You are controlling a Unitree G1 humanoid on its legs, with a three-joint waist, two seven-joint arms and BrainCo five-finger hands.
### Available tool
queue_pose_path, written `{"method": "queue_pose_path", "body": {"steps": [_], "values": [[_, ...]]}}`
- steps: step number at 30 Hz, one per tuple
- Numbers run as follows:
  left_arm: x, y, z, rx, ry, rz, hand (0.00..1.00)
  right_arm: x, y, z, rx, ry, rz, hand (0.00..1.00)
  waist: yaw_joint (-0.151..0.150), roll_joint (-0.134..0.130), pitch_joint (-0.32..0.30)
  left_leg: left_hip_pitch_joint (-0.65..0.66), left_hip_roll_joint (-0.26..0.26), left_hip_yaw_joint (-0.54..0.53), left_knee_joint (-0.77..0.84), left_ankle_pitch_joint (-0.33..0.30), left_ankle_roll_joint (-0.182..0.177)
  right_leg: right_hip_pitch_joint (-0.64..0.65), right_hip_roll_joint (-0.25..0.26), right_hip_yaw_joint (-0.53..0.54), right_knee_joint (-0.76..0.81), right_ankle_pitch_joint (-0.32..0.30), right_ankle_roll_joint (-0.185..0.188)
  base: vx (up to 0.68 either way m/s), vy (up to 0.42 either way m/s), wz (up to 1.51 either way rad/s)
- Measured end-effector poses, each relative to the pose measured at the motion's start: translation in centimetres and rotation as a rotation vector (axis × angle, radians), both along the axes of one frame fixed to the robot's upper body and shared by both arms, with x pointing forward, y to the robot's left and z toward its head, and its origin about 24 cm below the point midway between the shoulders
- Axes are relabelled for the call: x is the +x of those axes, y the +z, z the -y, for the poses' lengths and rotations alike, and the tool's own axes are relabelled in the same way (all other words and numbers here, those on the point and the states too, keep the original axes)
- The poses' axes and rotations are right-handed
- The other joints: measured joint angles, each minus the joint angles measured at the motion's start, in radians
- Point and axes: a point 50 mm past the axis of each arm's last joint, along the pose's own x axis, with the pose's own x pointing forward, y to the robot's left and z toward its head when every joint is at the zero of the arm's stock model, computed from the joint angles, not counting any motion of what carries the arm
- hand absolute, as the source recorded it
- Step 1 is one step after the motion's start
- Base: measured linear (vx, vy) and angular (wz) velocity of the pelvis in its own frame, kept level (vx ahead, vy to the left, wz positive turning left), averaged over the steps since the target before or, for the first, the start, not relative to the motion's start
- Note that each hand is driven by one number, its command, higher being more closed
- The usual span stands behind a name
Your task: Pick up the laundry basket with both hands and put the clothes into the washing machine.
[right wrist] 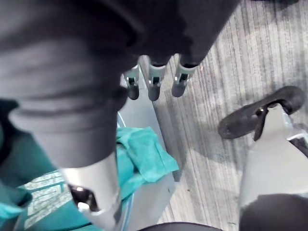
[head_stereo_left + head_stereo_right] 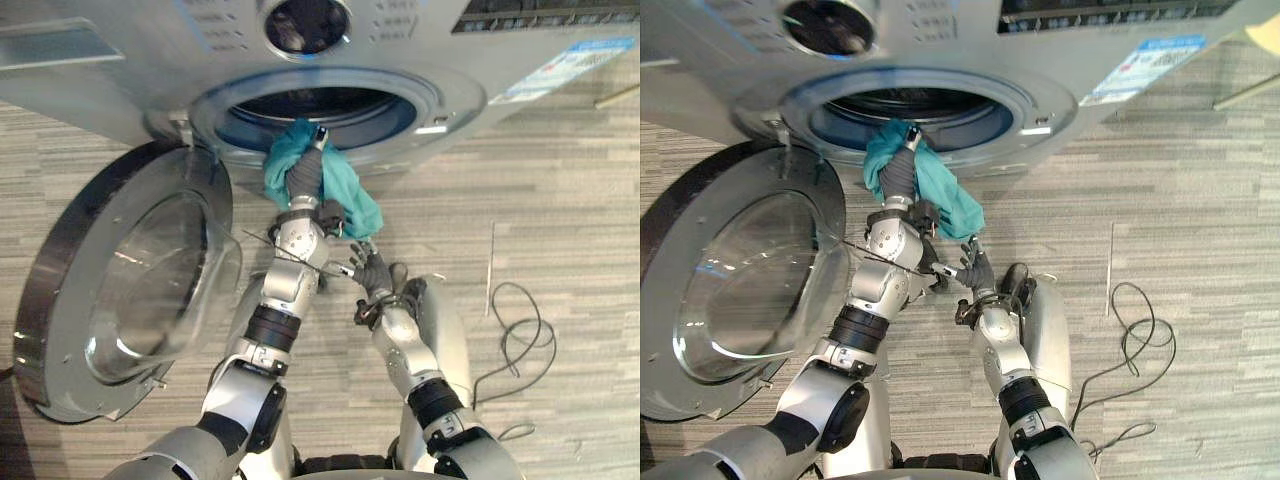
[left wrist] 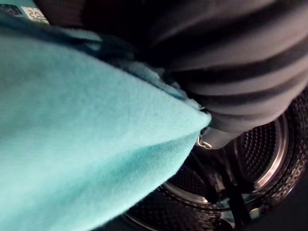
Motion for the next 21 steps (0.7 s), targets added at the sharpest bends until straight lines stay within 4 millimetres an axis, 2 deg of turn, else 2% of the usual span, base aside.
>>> {"method": "queue_pose_path", "body": {"steps": [4, 8, 11, 12, 15, 16, 17, 19, 21], "values": [[0.0, 2.5, -0.9, -0.009, 0.047, 0.082, 1.00, -0.5, 1.1, 1.0, 0.022, -0.038, 0.074, 0.00, -0.007, 0.001, 0.000, -0.043, 0.022, 0.021, 0.003, -0.001, 0.002, -0.063, 0.021, 0.017, 0.000, 0.009, -0.014, -0.07, -0.009, -0.20], [0.6, 5.9, -3.4, -0.033, 0.144, 0.167, 1.00, -0.7, 1.8, 1.9, 0.054, -0.074, 0.119, 0.00, -0.031, 0.002, 0.007, -0.079, 0.045, 0.053, -0.007, -0.001, 0.002, -0.114, 0.026, 0.020, -0.008, 0.013, -0.017, -0.03, -0.017, -0.03], [0.2, 10.1, -5.2, -0.049, 0.217, 0.291, 1.00, -1.2, 2.7, 2.3, 0.093, -0.087, 0.169, 0.00, -0.034, 0.001, 0.020, -0.122, 0.068, 0.058, 0.010, -0.003, 0.004, -0.155, 0.033, 0.018, -0.005, 0.019, -0.021, -0.02, -0.015, -0.10], [0.1, 11.0, -5.4, -0.049, 0.225, 0.315, 1.00, -1.2, 2.9, 2.3, 0.106, -0.089, 0.174, 0.00, -0.036, 0.001, 0.025, -0.128, 0.071, 0.057, 0.015, -0.004, 0.006, -0.159, 0.035, 0.016, -0.002, 0.021, -0.023, -0.02, -0.012, -0.06], [-1.0, 15.7, -6.6, -0.041, 0.277, 0.454, 1.00, -1.3, 3.8, 2.4, 0.159, -0.078, 0.215, 0.00, -0.046, -0.002, 0.033, -0.171, 0.091, 0.055, 0.043, -0.009, 0.014, -0.203, 0.043, 0.016, 0.017, 0.028, -0.030, -0.02, -0.012, -0.09], [-1.3, 16.6, -6.8, -0.043, 0.287, 0.479, 1.00, -1.3, 3.9, 2.5, 0.169, -0.077, 0.222, 0.00, -0.050, -0.002, 0.033, -0.180, 0.093, 0.055, 0.051, -0.011, 0.017, -0.212, 0.043, 0.018, 0.025, 0.027, -0.031, -0.03, -0.011, -0.13], [-2.0, 18.6, -7.0, -0.044, 0.296, 0.538, 1.00, -1.6, 4.2, 2.7, 0.187, -0.079, 0.239, 0.00, -0.051, -0.002, 0.033, -0.198, 0.107, 0.054, 0.067, -0.017, 0.025, -0.228, 0.048, 0.016, 0.034, 0.024, -0.034, -0.03, -0.013, -0.17], [-3.6, 22.0, -6.9, -0.056, 0.295, 0.643, 1.00, -2.0, 4.5, 2.9, 0.209, -0.077, 0.263, 0.00, -0.055, -0.004, 0.034, -0.226, 0.124, 0.053, 0.084, -0.024, 0.020, -0.257, 0.059, 0.017, 0.043, 0.023, -0.038, -0.04, -0.015, -0.18], [-5.9, 25.7, -6.5, -0.053, 0.273, 0.771, 1.00, -2.3, 4.9, 2.9, 0.233, -0.068, 0.280, 0.00, -0.064, -0.005, 0.034, -0.254, 0.136, 0.054, 0.091, -0.024, 0.020, -0.286, 0.065, 0.016, 0.047, 0.022, -0.040, -0.05, -0.007, -0.12]]}}
